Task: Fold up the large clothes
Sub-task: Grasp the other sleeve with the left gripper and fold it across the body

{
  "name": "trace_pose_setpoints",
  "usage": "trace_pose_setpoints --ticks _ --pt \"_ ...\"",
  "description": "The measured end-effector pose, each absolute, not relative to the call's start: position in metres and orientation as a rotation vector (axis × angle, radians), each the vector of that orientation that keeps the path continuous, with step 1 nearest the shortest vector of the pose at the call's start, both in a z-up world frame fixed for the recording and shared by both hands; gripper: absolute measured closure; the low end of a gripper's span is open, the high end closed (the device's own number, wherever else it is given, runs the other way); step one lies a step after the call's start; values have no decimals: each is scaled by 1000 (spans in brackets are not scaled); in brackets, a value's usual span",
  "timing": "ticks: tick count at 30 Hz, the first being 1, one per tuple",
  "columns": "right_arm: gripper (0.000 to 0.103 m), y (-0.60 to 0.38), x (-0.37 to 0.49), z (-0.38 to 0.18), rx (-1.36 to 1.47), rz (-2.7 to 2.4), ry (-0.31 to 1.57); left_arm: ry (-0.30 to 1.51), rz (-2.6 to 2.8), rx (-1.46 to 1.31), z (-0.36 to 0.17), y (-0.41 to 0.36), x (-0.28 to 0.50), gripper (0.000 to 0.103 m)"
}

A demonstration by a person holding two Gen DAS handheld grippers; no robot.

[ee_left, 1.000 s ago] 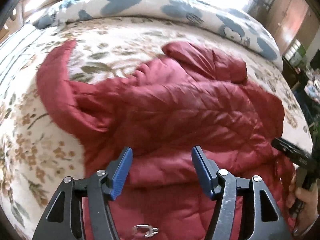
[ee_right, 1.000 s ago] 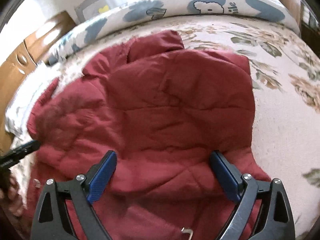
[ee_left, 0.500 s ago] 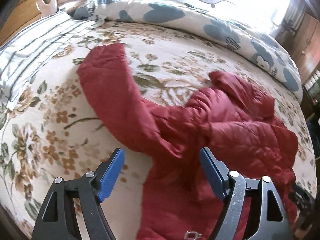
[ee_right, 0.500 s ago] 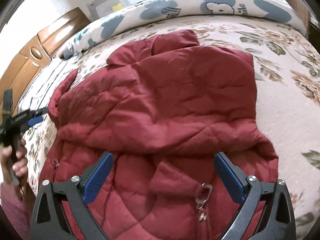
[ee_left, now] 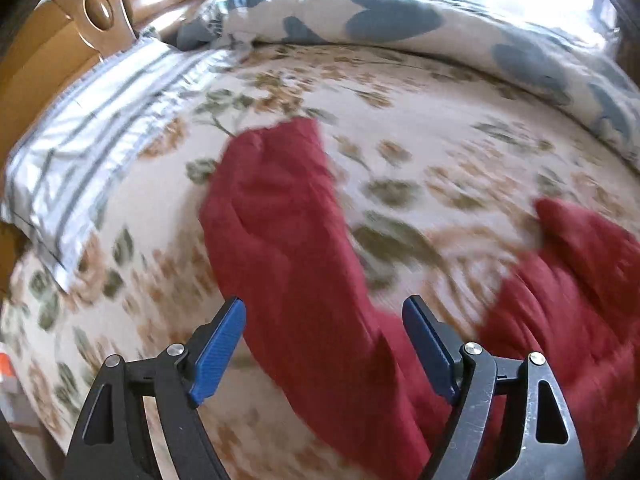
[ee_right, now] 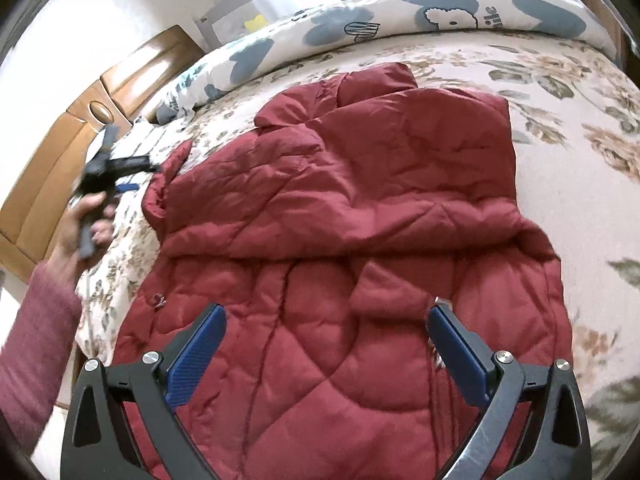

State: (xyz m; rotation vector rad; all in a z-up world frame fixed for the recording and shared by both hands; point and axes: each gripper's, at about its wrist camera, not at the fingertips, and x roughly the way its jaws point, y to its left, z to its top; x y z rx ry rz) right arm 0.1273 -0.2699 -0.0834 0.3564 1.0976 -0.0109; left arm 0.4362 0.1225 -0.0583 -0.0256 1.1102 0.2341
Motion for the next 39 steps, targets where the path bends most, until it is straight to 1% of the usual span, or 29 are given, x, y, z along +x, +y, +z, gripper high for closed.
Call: trace_pose_setpoints --ticks 5,9,10,11,12,13,14,15,16,22,26,30,35,39 --pt "2 -266 116 -76 354 -20 1080 1180 326 39 -82 129 492 22" --pt "2 -264 109 -70 382 -23 1037 1241 386 118 -115 125 523 22" --pt "2 -263 108 -70 386 -22 1033 1259 394 109 -122 128 527 28" --pt "2 -261 108 -70 392 -16 1033 1270 392 87 -128 132 529 37" --pt "2 -260 108 -69 393 -10 1034 1276 385 59 -132 135 530 61" --pt "2 -259 108 -69 388 -5 1032 1284 372 30 -136 138 529 77" --pt "2 -258 108 -68 378 -3 1028 1281 354 9 -136 140 526 82" --pt "2 -257 108 -67 371 -3 1023 1258 337 -7 -132 142 522 90" --pt "2 -257 108 -67 374 -2 1018 1232 322 -23 -126 141 518 92" --pt "2 -257 106 -66 402 4 996 1074 120 -259 -74 143 478 95" --pt "2 -253 104 -66 392 10 999 972 -36 -322 -42 119 443 95" --pt "2 -255 100 -63 400 -2 992 923 -157 -354 -28 94 412 95" --pt "2 -264 94 -57 411 -48 971 923 -303 -356 -22 56 380 95" --pt "2 -274 90 -56 442 -66 952 891 -372 -293 -22 34 358 94"
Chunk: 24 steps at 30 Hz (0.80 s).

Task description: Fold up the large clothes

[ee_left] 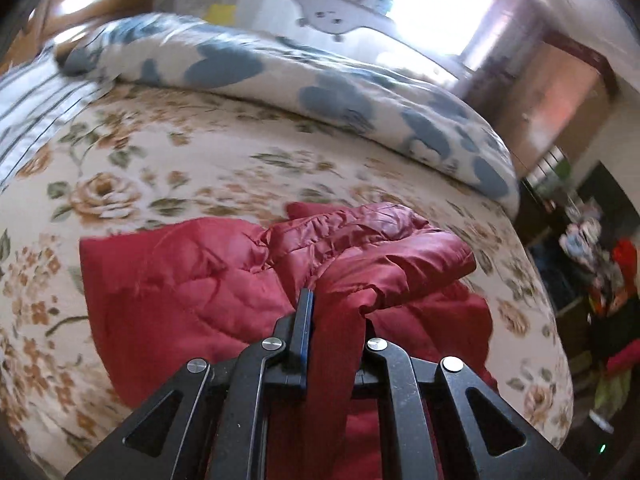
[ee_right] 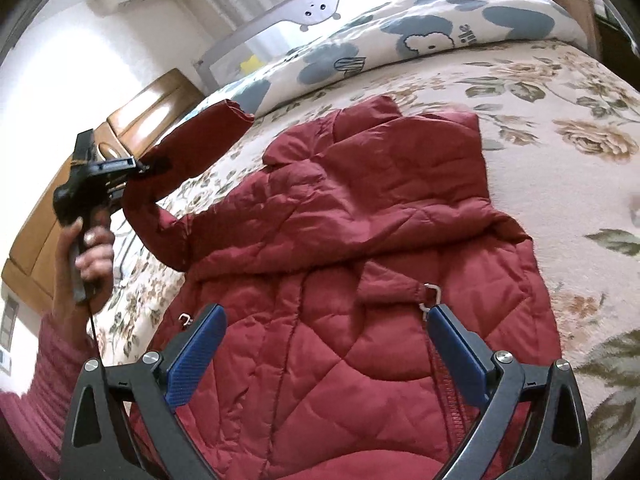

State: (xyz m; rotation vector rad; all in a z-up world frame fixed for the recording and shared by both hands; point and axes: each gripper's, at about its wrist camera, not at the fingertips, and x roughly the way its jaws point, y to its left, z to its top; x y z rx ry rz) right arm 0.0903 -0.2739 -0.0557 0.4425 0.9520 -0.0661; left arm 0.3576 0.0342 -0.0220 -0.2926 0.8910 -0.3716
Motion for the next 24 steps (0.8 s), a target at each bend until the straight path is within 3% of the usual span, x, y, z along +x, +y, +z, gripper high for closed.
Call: trace_pose_setpoints --ticks 15,24 --pt "2 -320 89 -59 577 -140 910 982 -557 -185 -100 -33 355 93" --pt "4 -350 134 -70 721 -78 892 972 -571 -177 -108 -42 346 91"
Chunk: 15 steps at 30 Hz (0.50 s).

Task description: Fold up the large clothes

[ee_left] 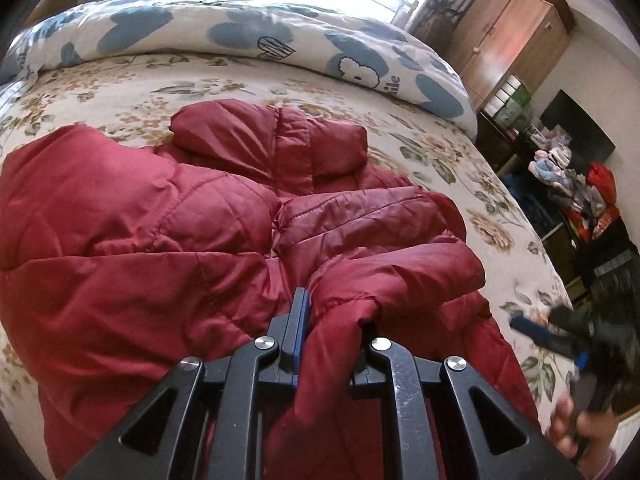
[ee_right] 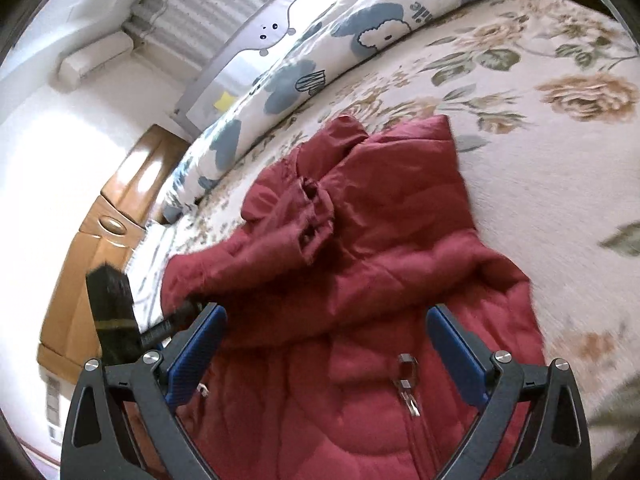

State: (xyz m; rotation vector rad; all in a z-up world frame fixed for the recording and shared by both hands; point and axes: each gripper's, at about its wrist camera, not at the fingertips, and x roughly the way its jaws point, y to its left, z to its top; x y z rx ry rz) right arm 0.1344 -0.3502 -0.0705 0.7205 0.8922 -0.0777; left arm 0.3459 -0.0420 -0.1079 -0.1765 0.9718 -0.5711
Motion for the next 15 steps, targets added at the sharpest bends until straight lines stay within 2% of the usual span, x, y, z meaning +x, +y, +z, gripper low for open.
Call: trace_pose_setpoints --ticks 6,9,12,13,14,15 --pt "6 -368 179 -94 813 -38 914 969 -607 -159 -114 -51 342 90" --pt "12 -377 202 -113 874 -22 929 976 -599 -153 -115 -52 342 88" --pt "29 -380 220 -132 948 10 951 981 -592 -157 -114 -53 342 87" --pt "42 -380 223 -137 966 19 958 984 -588 -158 -114 -54 342 86" --pt "50 -380 226 -140 984 22 958 988 -582 -160 -113 -55 343 85" --pt "67 -379 228 -142 992 28 957 994 -578 -163 -113 -55 343 83"
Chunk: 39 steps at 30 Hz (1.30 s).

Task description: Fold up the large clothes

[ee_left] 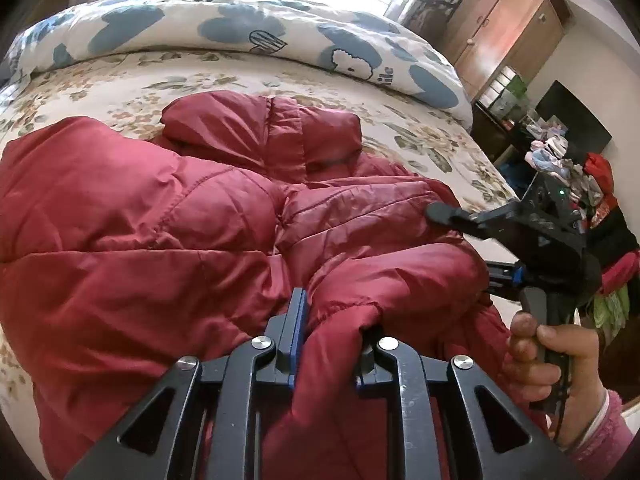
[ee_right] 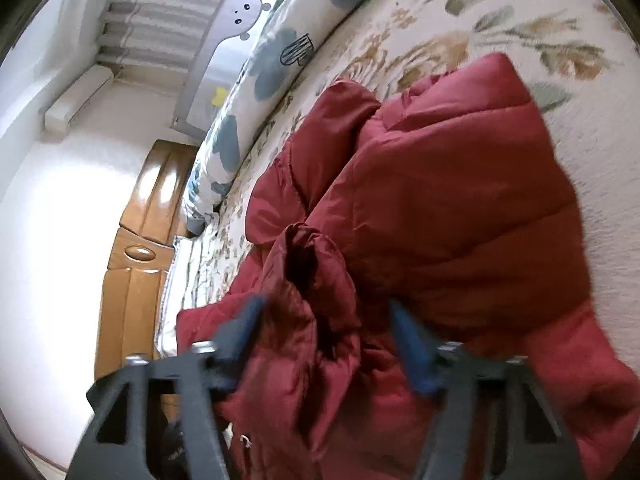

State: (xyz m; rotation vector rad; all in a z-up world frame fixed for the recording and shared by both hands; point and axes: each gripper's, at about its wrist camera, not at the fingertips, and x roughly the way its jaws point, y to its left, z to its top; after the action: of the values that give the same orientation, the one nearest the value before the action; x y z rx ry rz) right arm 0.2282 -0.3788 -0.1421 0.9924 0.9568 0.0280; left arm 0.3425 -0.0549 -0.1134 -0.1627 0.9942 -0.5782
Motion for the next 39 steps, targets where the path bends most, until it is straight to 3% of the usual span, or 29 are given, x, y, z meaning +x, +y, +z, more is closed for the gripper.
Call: trace_pose_setpoints --ticks 1,2,5,9,10,18,28,32,39 --pt "80 -377 230 -143 1000 42 960 1003 -572 -164 -113 -56 343 81" --pt "83 -375 231 -143 1001 48 961 1009 -566 -163 -113 -56 342 78" --pt "90 -371 231 -135 958 35 953 1028 -575 -166 -110 -58 339 59" --pt "93 -368 228 -119 883 24 930 1006 -571 -156 -97 -58 327 8" --pt "94 -368 226 -114 859 15 922 987 -562 -153 -95 -55 324 6" --pt "95 -392 196 -81 707 -114 854 950 -528 -174 -82 -21 313 9" --pt "94 -393 185 -107 619 -190 906 958 -401 -93 -83 -15 341 29" --pt "94 -390 185 -111 595 -202 918 1039 -354 -69 -107 -25 361 31" --pt "70 -378 171 -73 505 -336 852 1072 -332 -34 -128 -41 369 31"
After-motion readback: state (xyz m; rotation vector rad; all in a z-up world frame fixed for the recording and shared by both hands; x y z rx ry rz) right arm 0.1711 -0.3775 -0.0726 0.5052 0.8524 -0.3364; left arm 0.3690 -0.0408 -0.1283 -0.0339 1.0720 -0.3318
